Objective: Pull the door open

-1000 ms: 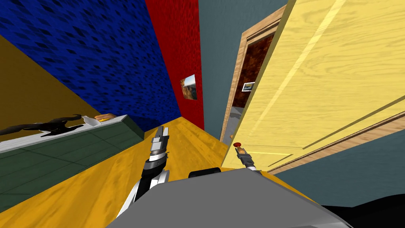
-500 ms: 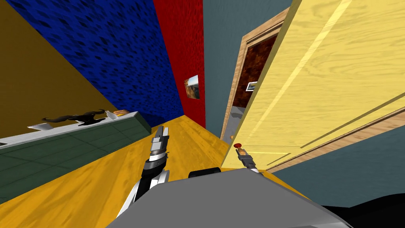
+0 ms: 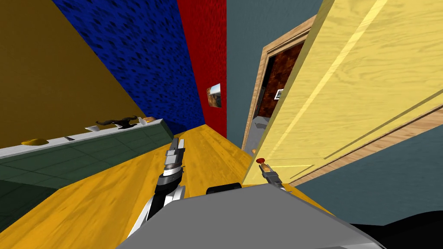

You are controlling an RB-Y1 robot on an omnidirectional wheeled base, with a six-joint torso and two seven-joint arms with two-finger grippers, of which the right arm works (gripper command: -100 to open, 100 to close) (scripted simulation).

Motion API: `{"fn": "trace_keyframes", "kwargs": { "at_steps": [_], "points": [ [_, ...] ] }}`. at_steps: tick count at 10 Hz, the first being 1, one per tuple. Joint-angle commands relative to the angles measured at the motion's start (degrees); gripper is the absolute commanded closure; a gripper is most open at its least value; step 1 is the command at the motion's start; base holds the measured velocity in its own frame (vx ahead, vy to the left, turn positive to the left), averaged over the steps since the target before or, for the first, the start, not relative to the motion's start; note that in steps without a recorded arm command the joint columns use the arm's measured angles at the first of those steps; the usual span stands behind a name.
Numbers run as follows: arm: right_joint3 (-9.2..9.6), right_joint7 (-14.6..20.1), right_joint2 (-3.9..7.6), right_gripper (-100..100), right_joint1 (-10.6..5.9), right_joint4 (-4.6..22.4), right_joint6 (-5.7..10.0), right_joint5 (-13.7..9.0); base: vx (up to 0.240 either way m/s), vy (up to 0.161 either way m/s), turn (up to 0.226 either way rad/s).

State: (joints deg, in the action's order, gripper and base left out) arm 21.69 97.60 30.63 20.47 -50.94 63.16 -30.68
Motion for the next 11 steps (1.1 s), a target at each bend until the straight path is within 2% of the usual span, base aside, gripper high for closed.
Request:
{"fn": "trace_keyframes", "kwargs": {
  "at_steps": [1,2,3,11],
  "points": [
    [0.00,0.0,0.00,100,0.00,0.0,0.00,0.0,-0.098,-0.008,0.020],
    [0.58,0.7,0.33,100,0.12,0.8,0.97,0.3,-0.153,-0.021,0.160],
    [0.69,0.8,0.42,100,0.12,1.0,1.21,0.3,-0.199,-0.044,0.127],
    [2.88,3.8,2.36,100,0.27,4.4,6.00,1.2,-0.196,-0.042,0.135]
  ]
}}
